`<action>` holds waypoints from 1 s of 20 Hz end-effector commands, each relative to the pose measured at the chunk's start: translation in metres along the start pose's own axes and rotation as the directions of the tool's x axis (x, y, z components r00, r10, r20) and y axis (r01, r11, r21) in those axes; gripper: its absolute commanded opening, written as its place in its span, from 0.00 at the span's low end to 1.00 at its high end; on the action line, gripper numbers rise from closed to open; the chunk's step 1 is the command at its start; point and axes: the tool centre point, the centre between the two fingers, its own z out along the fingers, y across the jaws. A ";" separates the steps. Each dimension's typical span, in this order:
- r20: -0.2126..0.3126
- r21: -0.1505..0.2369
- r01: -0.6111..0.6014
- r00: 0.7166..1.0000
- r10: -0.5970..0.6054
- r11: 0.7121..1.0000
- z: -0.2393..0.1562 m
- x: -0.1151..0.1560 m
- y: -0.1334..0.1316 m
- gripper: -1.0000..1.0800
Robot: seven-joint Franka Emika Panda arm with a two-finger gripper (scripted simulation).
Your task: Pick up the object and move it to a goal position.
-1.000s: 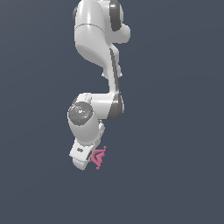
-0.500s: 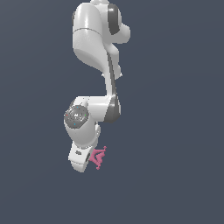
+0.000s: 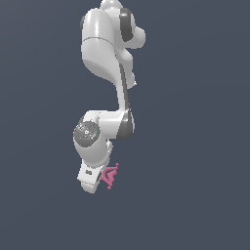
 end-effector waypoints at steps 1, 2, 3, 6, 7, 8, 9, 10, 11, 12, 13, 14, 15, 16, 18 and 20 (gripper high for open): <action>0.000 0.001 0.001 1.000 -0.001 1.000 0.014 0.000 -0.001 0.96; 0.000 0.001 0.002 1.000 -0.002 1.000 0.020 0.000 -0.001 0.96; 0.000 0.001 0.002 1.000 -0.002 1.000 0.024 0.000 -0.001 0.96; 0.000 0.001 0.003 1.000 -0.003 1.000 0.034 0.000 -0.001 0.96; 0.000 0.001 0.003 1.000 -0.003 1.000 0.035 0.000 -0.001 0.96; 0.000 0.001 0.003 1.000 -0.003 1.000 0.036 0.000 -0.001 0.96; 0.000 0.001 0.003 1.000 -0.003 1.000 0.035 0.000 0.000 0.96; 0.000 0.001 0.003 1.000 -0.003 1.000 0.035 0.000 0.000 0.96; 0.000 0.001 0.003 1.000 -0.003 1.000 0.034 0.000 0.000 0.96; 0.000 0.001 0.003 1.000 -0.003 1.000 0.034 0.000 0.000 0.00; 0.000 0.001 0.003 1.000 -0.003 1.000 0.034 0.000 0.000 0.00; 0.000 0.001 0.003 1.000 -0.003 1.000 0.034 0.000 0.000 0.00; 0.000 0.001 0.003 1.000 -0.003 1.000 0.034 0.000 0.000 0.00; 0.000 0.001 0.003 1.000 -0.003 1.000 0.034 0.000 0.000 0.00; 0.000 0.001 0.003 1.000 -0.003 1.000 0.034 0.000 0.000 0.00; 0.000 0.001 0.003 1.000 -0.003 1.000 0.034 0.000 0.000 0.00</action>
